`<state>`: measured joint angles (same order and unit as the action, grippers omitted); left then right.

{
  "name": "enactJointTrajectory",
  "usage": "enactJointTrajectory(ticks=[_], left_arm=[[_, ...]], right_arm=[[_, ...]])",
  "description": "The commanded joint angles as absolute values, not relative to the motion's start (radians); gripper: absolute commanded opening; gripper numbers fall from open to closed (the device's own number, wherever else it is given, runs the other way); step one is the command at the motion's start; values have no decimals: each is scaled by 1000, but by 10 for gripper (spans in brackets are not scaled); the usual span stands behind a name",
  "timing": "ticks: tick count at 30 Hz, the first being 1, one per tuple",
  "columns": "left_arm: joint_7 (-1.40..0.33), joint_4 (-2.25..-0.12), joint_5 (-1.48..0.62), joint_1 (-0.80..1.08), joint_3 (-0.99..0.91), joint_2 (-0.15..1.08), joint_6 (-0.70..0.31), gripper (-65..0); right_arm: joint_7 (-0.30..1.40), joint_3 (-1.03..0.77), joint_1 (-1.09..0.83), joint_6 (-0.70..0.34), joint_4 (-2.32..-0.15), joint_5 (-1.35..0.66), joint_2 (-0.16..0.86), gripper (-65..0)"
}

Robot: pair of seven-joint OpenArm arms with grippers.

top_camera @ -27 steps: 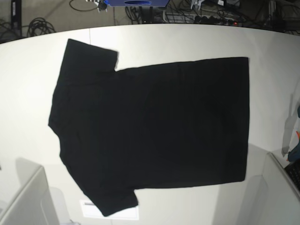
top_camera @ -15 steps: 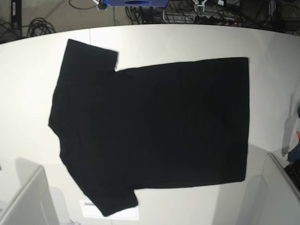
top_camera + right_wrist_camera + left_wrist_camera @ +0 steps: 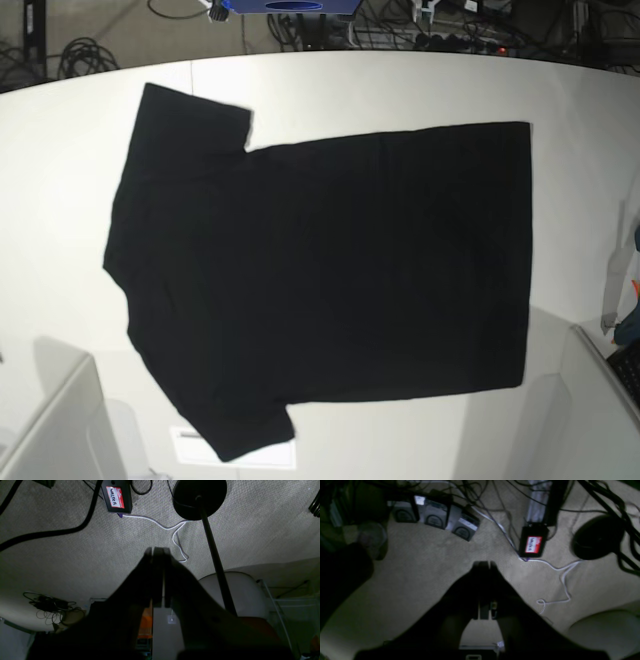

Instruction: Fold the T-shirt properly

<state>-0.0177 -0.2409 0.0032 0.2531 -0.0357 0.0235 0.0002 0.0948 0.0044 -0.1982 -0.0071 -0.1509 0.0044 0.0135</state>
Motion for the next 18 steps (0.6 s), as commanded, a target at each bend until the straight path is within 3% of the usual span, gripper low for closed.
enactJointTrajectory(ticks=[1,7,18], left_arm=[[-25,-251,7,283,-35,28,4,-650],[-24,-476,7,466,-35,87,4,-650],[-16,-1133,-104,941,-51,193,4,-650]], right_arm=[[108,2,-229,1,-150,4,15,-650],[108,-7,-371,1,-242,-2,15,-650],[294,-291,-786,-1,-1035,-2,-22,-650]])
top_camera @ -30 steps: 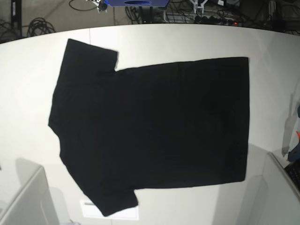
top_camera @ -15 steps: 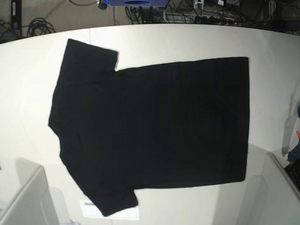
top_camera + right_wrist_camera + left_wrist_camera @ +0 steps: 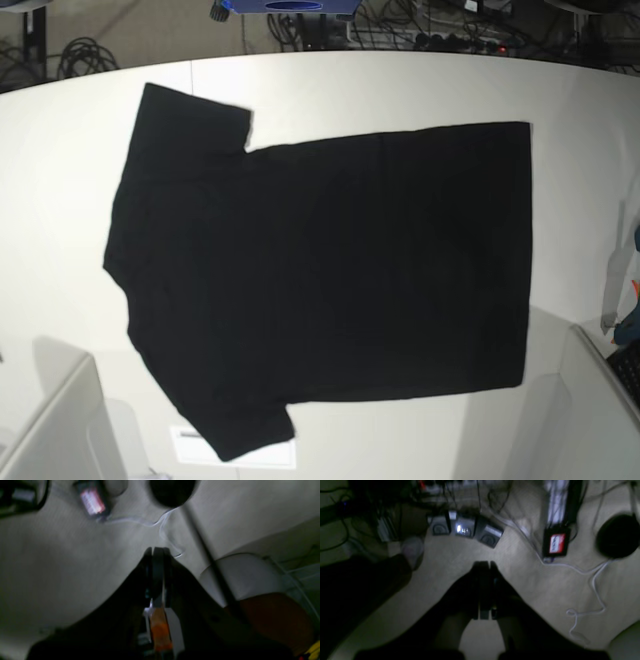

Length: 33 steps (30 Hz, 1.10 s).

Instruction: Fold the T-shirt properly

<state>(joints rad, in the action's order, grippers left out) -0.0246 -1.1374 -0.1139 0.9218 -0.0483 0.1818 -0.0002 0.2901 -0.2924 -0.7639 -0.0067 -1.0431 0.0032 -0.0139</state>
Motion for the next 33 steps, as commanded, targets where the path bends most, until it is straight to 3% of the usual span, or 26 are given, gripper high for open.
enactJointTrajectory(ticks=[1,8,14,20,24,25,29,31,33], left_arm=[[-16,-1199,-156,983,-50,213,4,-650],[-16,-1554,-400,1175,-71,363,4,-650],[-24,-1817,-395,1259,-271,325,4,-650],[-25,-1954,-403,1224,-403,278,4,-650],[-27,-1948,-404,1179,-412,274,4,-650],[-27,-1948,-406,1173,-412,265,4,-638],[-53,-1949,-406,1125,-414,259,4,-390],[-131,-1956,-406,1096,-412,259,-1,-250],[-199,-1951,-407,1052,-407,259,-54,-165]], right_arm=[[308,-321,-823,-1,-1124,-2,-35,-650],[387,-506,-949,-1,-1658,-2,-113,-650],[395,-573,-931,-2,-1995,-188,-113,-650],[579,-576,-774,-10,-2026,-429,-19,-650],[731,-639,-659,-179,-2005,-697,31,-642],[760,-670,-619,-225,-1988,-762,31,-564],[920,-768,-467,-308,-1868,-874,36,-279],[1006,-811,-389,-341,-1764,-872,58,-260],[1044,-834,-343,-367,-1669,-872,88,-276]])
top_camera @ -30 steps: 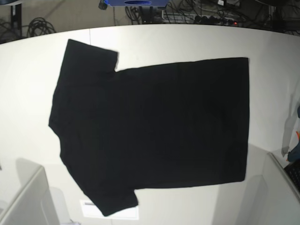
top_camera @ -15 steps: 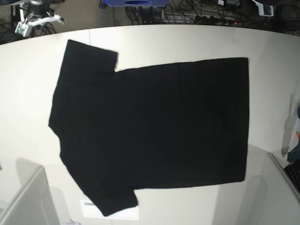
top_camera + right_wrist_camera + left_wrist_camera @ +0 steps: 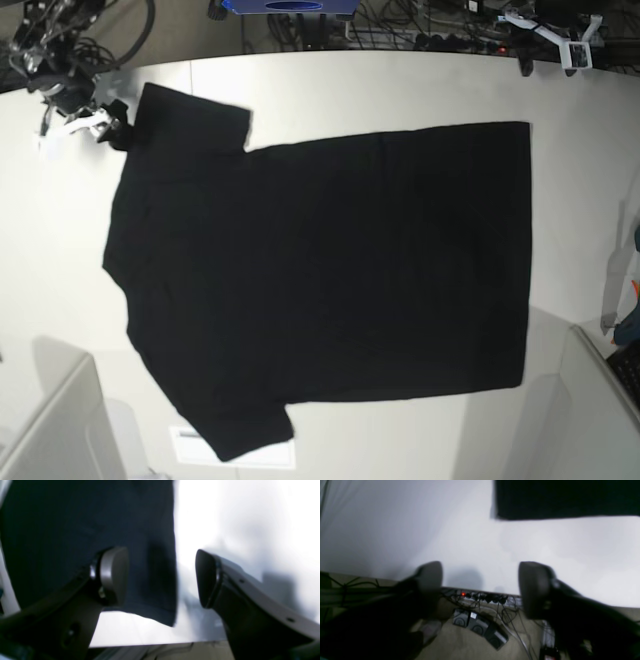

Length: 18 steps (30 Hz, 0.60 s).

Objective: Fold the T-shirt properly
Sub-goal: 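Move both grippers to the shirt's shoulder corners and grasp them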

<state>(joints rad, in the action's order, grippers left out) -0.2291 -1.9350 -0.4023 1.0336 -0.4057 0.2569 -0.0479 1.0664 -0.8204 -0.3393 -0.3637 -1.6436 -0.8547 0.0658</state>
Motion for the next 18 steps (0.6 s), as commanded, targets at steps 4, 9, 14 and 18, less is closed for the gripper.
enactJointTrajectory(ticks=[4,9,14,18], left_arm=[[-338,-1929,-515,964,-437,237,-262,-142],[-489,-1908,-684,880,-547,211,-344,-148],[-535,-1906,-682,819,-625,171,-348,-212],[-535,-1906,-682,802,-636,168,-348,-212]], right_arm=[[1044,-834,-309,-381,-1520,-877,139,-278],[1044,-773,-312,-384,-1508,-874,133,-278],[1032,-680,-321,-384,-1483,-872,130,-281],[967,-622,-352,-384,-1484,-872,136,-281]])
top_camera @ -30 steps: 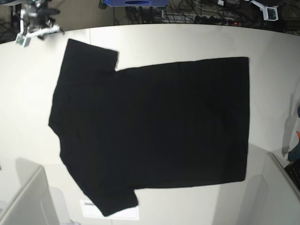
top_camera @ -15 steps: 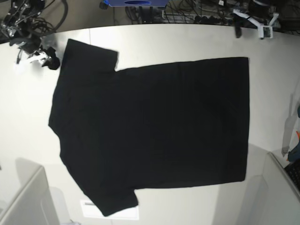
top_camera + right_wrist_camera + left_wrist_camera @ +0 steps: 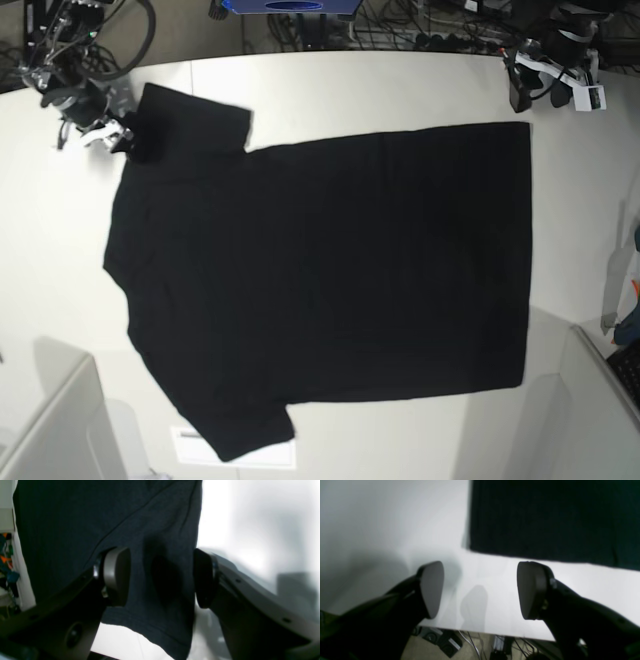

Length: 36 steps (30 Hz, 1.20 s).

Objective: Fold the T-shirt properly
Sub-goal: 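Move both grippers to the shirt's shoulder corners and grasp them, then lift the shoulder corners and pull them toward the hem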

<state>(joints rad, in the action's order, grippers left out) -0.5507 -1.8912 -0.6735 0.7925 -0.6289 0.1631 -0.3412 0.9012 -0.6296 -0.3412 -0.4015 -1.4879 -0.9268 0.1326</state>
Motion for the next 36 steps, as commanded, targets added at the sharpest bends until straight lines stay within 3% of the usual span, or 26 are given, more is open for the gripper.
enactJointTrajectory(ticks=[1,6,13,30,36], left_arm=[[-535,-1905,-682,797,-636,166,-348,-211],[-535,-1851,-688,760,-634,156,-346,-209],[-535,-1781,-690,727,-634,142,-348,-212],[-538,-1620,-685,562,-627,101,-343,-216],[-674,-1603,-684,518,-610,104,-343,-221]], right_arm=[[958,-604,-361,-384,-1484,-872,137,-281],[929,-567,-375,-384,-1481,-872,130,-305],[923,-570,-367,-384,-1385,-878,137,-650],[926,-572,-361,-383,-1388,-877,137,-650],[924,-572,-361,-383,-1392,-875,137,-650]])
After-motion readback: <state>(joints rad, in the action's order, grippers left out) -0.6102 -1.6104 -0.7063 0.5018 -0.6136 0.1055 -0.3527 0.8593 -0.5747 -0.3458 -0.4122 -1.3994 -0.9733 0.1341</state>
